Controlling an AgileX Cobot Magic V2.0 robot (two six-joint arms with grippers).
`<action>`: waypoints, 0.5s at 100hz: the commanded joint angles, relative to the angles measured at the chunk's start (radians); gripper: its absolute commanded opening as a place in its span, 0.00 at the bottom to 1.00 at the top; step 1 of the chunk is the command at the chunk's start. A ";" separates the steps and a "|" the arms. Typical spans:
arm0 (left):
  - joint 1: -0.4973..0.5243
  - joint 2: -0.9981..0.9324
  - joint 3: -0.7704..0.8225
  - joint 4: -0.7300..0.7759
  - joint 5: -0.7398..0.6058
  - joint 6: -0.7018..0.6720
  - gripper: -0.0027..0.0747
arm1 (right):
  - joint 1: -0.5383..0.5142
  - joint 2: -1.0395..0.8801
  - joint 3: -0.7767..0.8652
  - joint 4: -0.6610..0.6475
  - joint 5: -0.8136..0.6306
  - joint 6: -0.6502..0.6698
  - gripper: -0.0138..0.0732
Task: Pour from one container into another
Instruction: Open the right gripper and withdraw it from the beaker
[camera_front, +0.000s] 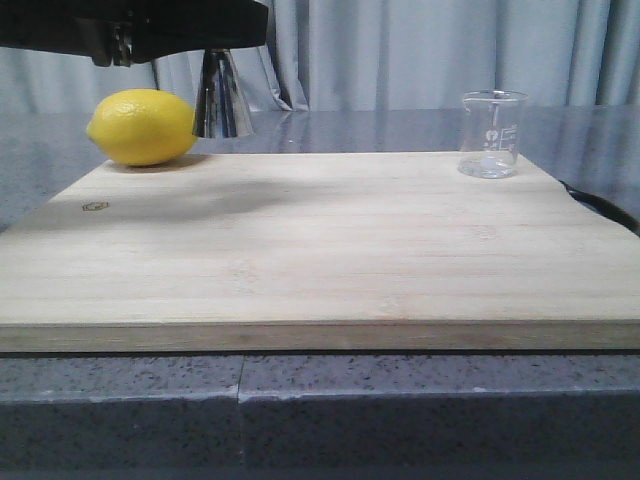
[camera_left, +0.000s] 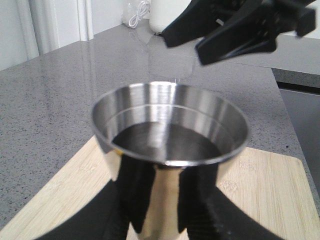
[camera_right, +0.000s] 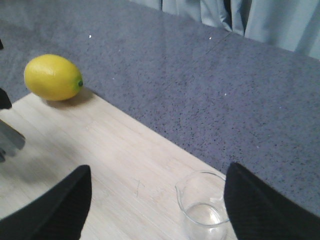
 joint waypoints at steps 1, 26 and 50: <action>-0.009 -0.046 -0.031 -0.091 0.101 -0.006 0.30 | 0.003 -0.093 0.002 -0.023 0.056 0.074 0.73; -0.009 -0.046 -0.031 -0.091 0.101 -0.006 0.30 | 0.013 -0.331 0.170 -0.023 0.229 0.188 0.73; -0.009 -0.046 -0.031 -0.091 0.101 -0.006 0.30 | 0.013 -0.544 0.313 -0.023 0.384 0.250 0.73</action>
